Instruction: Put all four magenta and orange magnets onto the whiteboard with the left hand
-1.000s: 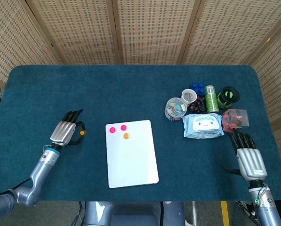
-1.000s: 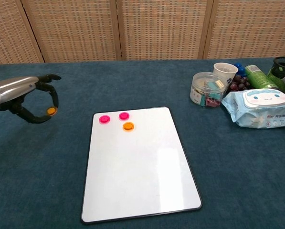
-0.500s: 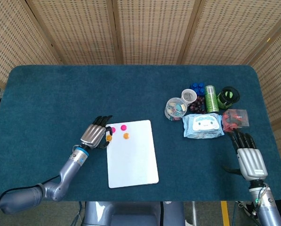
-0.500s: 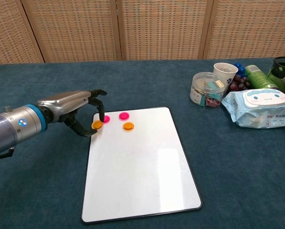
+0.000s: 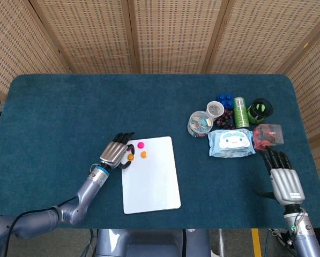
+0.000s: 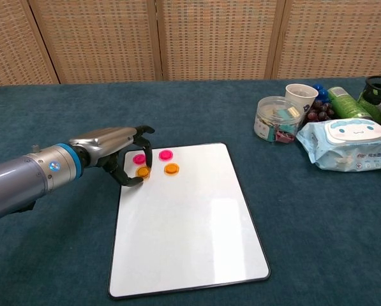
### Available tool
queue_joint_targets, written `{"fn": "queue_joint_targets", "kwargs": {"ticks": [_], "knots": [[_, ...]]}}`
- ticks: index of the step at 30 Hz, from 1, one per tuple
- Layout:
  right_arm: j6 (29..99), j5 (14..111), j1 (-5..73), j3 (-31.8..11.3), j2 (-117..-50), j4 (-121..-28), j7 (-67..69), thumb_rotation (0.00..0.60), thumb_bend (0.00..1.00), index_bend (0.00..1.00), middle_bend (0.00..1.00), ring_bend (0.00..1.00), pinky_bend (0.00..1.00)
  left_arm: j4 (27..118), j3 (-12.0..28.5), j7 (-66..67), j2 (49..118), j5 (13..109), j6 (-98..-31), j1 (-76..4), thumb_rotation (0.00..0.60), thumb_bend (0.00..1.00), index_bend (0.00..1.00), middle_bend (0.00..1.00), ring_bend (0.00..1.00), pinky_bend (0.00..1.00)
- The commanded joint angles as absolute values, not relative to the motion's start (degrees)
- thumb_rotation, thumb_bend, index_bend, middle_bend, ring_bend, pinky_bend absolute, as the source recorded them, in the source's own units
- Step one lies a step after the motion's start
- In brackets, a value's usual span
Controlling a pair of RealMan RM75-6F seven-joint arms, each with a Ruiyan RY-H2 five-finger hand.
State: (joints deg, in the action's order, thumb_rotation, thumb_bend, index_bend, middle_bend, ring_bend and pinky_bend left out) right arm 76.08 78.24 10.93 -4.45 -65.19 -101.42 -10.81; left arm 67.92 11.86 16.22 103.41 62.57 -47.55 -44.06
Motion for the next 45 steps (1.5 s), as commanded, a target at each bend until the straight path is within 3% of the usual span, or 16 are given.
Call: {"fn": "queue_joint_targets", "kwargs": {"ticks": [1,12,17,34,41,45], "knots": [[76.07,78.24,10.93,-4.44,-65.18,-101.41,-10.78,0.6,0.14,0.0,0.0,0.0,0.0,67.59,11.83,16.23,103.74,62.24,-47.33,-44.28,0.6,0.36,0.68,0.0,0.0,0.0],[76.04,78.25,10.97,-4.45,-65.15,-101.34,-10.7,0.6,0.14,0.0,0.0,0.0,0.0,66.72,11.5,16.16,104.48,61.6,-47.21,-44.8,0.6,0.36,0.66,0.0,0.0,0.0],[76.1,78.28,10.95,-4.45,-65.16,-101.34,-10.71,0.6,0.14,0.0,0.0,0.0,0.0,66.84,11.4,15.61,104.46,61.63,-47.19,-44.85,0.6,0.35,0.48,0.0,0.0,0.0],[76.06,78.19,10.96,-4.45,-65.16,-101.42,-10.74,0.6,0.14,0.0,0.0,0.0,0.0,68.59,11.18,15.94,103.27,61.3,-48.22,-44.7,0.6,0.34,0.32,0.0,0.0,0.0],[76.0,78.19,11.0,-4.45,-65.14,-101.37,-10.72,0.6,0.14,0.0,0.0,0.0,0.0,73.16,10.69,14.48,100.64,63.96,-50.47,-43.73,0.6,0.33,0.15,0.0,0.0,0.0],[76.2,78.38,10.94,-4.44,-65.17,-101.27,-10.68,0.6,0.14,0.0,0.0,0.0,0.0,80.56,9.23,12.67,95.24,69.69,-55.77,-41.2,0.6,0.31,0.06,0.0,0.0,0.0]]}}
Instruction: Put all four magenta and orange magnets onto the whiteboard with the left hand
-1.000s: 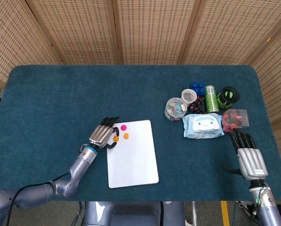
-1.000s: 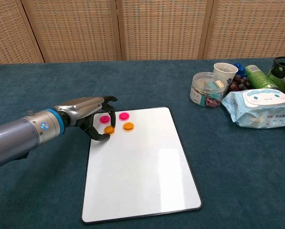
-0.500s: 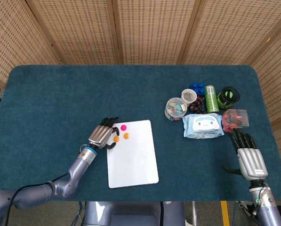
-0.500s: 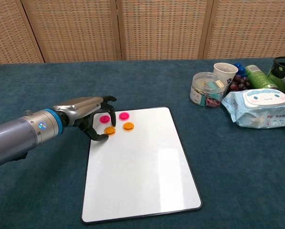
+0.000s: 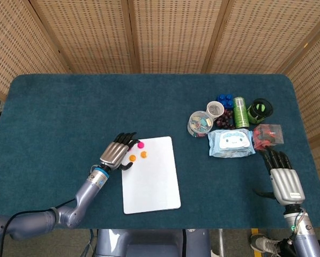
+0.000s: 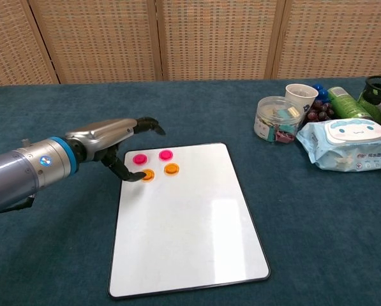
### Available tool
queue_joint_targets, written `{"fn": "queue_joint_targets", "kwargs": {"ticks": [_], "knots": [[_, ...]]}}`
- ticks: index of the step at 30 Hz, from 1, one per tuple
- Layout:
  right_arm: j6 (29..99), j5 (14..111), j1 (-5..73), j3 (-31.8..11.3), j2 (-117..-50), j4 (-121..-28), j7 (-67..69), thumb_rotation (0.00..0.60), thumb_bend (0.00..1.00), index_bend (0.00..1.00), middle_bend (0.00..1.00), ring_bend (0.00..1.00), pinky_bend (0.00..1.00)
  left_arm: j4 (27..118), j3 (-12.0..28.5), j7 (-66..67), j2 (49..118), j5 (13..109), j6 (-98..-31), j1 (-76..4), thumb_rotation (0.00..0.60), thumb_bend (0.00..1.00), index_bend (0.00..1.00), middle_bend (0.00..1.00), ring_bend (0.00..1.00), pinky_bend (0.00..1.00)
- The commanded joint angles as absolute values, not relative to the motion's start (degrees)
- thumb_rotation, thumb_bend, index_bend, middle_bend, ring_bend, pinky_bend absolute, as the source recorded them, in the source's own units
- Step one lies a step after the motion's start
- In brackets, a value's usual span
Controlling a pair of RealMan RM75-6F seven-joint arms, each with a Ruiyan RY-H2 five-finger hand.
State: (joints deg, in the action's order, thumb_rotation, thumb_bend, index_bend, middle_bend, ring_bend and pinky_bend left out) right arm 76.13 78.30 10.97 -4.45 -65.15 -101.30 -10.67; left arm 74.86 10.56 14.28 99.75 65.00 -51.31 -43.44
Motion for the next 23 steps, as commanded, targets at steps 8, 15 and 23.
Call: {"fn": "queue_joint_targets", "kwargs": {"ticks": [8,15,23], "knots": [[76.94,79.01,10.79,-4.43,-65.5,-100.94,-10.93,0.6,0.14,0.0,0.0,0.0,0.0,87.89,5.4,8.76,83.3,76.9,-67.32,-33.11,0.6,0.22,0.0,0.0,0.0,0.0],[78.62,80.18,10.53,-4.75,-66.43,-100.13,-11.08,0.6,0.14,0.0,0.0,0.0,0.0,86.98,3.16,4.88,76.42,78.72,-78.32,-24.31,0.6,0.16,0.0,0.0,0.0,0.0],[81.25,81.72,9.95,-5.19,-67.82,-98.94,-10.99,0.6,0.14,0.0,0.0,0.0,0.0,83.48,2.57,0.0,75.5,77.74,-86.7,-16.39,0.6,0.16,0.0,0.0,0.0,0.0]]}}
